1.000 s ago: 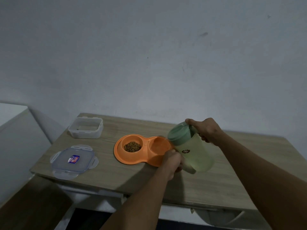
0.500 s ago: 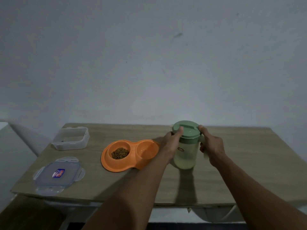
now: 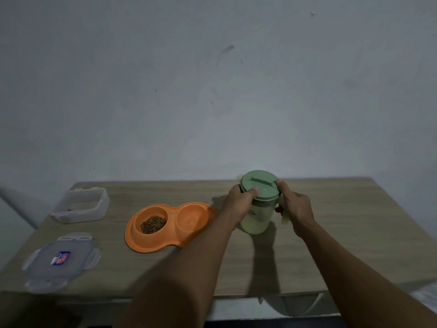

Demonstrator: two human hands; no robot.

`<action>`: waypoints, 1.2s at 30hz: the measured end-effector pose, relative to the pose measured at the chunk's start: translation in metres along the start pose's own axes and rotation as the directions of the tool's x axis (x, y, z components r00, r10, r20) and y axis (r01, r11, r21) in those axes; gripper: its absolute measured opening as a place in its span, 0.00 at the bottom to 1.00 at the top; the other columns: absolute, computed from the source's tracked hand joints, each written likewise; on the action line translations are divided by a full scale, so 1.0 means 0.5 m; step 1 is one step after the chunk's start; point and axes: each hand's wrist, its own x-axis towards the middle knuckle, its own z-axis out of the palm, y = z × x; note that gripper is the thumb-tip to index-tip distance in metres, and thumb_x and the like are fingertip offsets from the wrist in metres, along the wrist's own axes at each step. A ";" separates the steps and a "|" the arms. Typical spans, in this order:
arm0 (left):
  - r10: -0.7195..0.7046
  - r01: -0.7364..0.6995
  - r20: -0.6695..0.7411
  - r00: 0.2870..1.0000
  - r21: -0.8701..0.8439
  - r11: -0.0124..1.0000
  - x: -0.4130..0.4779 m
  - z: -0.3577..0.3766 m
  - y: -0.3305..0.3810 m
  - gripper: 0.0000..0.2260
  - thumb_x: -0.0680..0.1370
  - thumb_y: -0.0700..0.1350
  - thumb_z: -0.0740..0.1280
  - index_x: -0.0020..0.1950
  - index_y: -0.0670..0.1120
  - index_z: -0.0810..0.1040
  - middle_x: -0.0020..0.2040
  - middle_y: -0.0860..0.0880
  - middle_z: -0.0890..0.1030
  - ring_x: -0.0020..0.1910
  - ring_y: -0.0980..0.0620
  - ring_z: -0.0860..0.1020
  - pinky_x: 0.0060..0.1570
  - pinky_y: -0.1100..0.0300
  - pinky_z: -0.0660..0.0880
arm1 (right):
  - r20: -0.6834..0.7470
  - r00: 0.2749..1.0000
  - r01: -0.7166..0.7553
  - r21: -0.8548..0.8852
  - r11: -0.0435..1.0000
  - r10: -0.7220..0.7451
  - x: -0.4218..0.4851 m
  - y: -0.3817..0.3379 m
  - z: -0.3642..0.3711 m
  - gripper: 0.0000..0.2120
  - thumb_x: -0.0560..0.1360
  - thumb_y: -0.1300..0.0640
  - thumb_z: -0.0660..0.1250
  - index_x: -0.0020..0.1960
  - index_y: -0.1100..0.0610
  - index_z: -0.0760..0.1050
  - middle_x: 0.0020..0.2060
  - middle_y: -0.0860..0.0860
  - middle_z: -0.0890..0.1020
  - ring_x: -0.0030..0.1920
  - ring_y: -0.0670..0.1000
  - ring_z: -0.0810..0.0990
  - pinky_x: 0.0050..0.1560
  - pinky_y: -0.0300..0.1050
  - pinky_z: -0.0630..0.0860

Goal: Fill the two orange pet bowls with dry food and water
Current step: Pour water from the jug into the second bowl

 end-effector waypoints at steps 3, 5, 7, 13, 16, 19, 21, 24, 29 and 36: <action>-0.041 0.040 -0.006 0.999 -0.047 0.998 0.020 0.009 -0.006 0.20 0.68 0.58 0.67 0.56 0.52 0.81 0.54 0.51 0.84 0.54 0.48 0.81 0.59 0.45 0.78 | -0.001 1.000 -0.011 -0.007 1.000 0.011 0.011 0.000 -0.003 0.32 0.74 0.40 0.69 0.44 0.74 0.79 0.34 0.59 0.79 0.35 0.55 0.78 0.27 0.39 0.73; -0.055 0.054 -0.008 0.998 -0.060 0.997 0.031 0.017 -0.013 0.18 0.67 0.59 0.67 0.52 0.53 0.81 0.54 0.51 0.84 0.54 0.48 0.81 0.58 0.44 0.78 | -0.008 1.000 -0.028 -0.020 0.999 0.028 0.018 0.002 -0.007 0.33 0.73 0.38 0.69 0.44 0.73 0.79 0.35 0.60 0.81 0.35 0.56 0.80 0.32 0.43 0.74; -0.062 0.061 -0.010 0.998 -0.070 0.996 0.031 0.019 -0.012 0.13 0.68 0.58 0.67 0.49 0.55 0.81 0.54 0.51 0.84 0.55 0.48 0.81 0.59 0.44 0.77 | -0.024 0.999 -0.043 -0.049 0.998 0.042 0.023 0.004 -0.008 0.35 0.71 0.35 0.68 0.43 0.71 0.80 0.37 0.61 0.84 0.36 0.57 0.82 0.37 0.47 0.75; -0.087 0.082 -0.041 0.995 -0.114 0.990 0.024 0.028 -0.005 0.17 0.71 0.55 0.67 0.58 0.53 0.79 0.57 0.51 0.82 0.56 0.48 0.80 0.60 0.44 0.76 | -0.065 0.998 -0.022 -0.131 0.991 0.014 0.029 -0.003 -0.013 0.34 0.68 0.32 0.68 0.39 0.67 0.79 0.33 0.59 0.83 0.37 0.59 0.82 0.43 0.54 0.78; -0.093 0.084 -0.065 0.994 -0.130 0.988 0.021 0.032 -0.004 0.17 0.71 0.55 0.68 0.58 0.53 0.79 0.56 0.51 0.83 0.56 0.47 0.80 0.60 0.44 0.77 | -0.071 0.997 0.013 -0.193 0.981 -0.028 0.031 -0.004 -0.011 0.31 0.69 0.31 0.66 0.37 0.63 0.77 0.34 0.58 0.83 0.41 0.61 0.82 0.47 0.56 0.78; -0.107 0.091 -0.103 0.989 -0.152 0.984 0.014 0.037 0.006 0.11 0.76 0.51 0.67 0.57 0.52 0.78 0.57 0.49 0.81 0.56 0.46 0.79 0.58 0.44 0.78 | -0.070 0.996 0.038 -0.263 0.964 -0.058 0.026 -0.014 -0.011 0.26 0.73 0.34 0.65 0.37 0.59 0.76 0.37 0.56 0.82 0.43 0.59 0.80 0.48 0.54 0.76; -0.109 0.089 -0.134 0.985 -0.146 0.985 0.013 0.039 0.013 0.10 0.77 0.49 0.67 0.58 0.50 0.78 0.57 0.48 0.81 0.56 0.45 0.79 0.56 0.44 0.79 | -0.070 0.995 0.047 -0.309 0.950 -0.072 0.026 -0.022 -0.011 0.25 0.74 0.36 0.64 0.40 0.59 0.76 0.40 0.56 0.82 0.45 0.60 0.80 0.48 0.52 0.75; -0.089 0.077 -0.162 0.983 -0.078 0.994 0.008 0.040 0.018 0.13 0.77 0.49 0.67 0.60 0.47 0.78 0.58 0.46 0.81 0.56 0.44 0.79 0.57 0.43 0.78 | -0.050 0.994 0.067 -0.386 0.920 -0.093 0.028 -0.032 -0.013 0.23 0.76 0.37 0.64 0.46 0.59 0.77 0.45 0.57 0.83 0.48 0.60 0.80 0.49 0.51 0.75; -0.048 0.064 -0.246 0.968 0.059 0.996 -0.012 0.014 0.023 0.23 0.78 0.51 0.64 0.72 0.48 0.70 0.70 0.47 0.72 0.67 0.44 0.72 0.65 0.45 0.73 | -0.101 0.979 0.107 -0.481 0.870 -0.177 0.016 -0.069 -0.010 0.15 0.77 0.43 0.66 0.50 0.56 0.75 0.49 0.55 0.82 0.47 0.56 0.78 0.50 0.52 0.77; -0.007 0.033 -0.459 0.888 0.049 0.998 -0.012 -0.106 0.012 0.20 0.75 0.49 0.63 0.67 0.48 0.75 0.62 0.42 0.80 0.60 0.40 0.78 0.60 0.44 0.77 | -0.004 0.945 0.300 -0.381 0.875 -0.326 -0.045 -0.152 0.089 0.08 0.79 0.52 0.66 0.51 0.57 0.79 0.46 0.53 0.83 0.44 0.51 0.78 0.47 0.46 0.75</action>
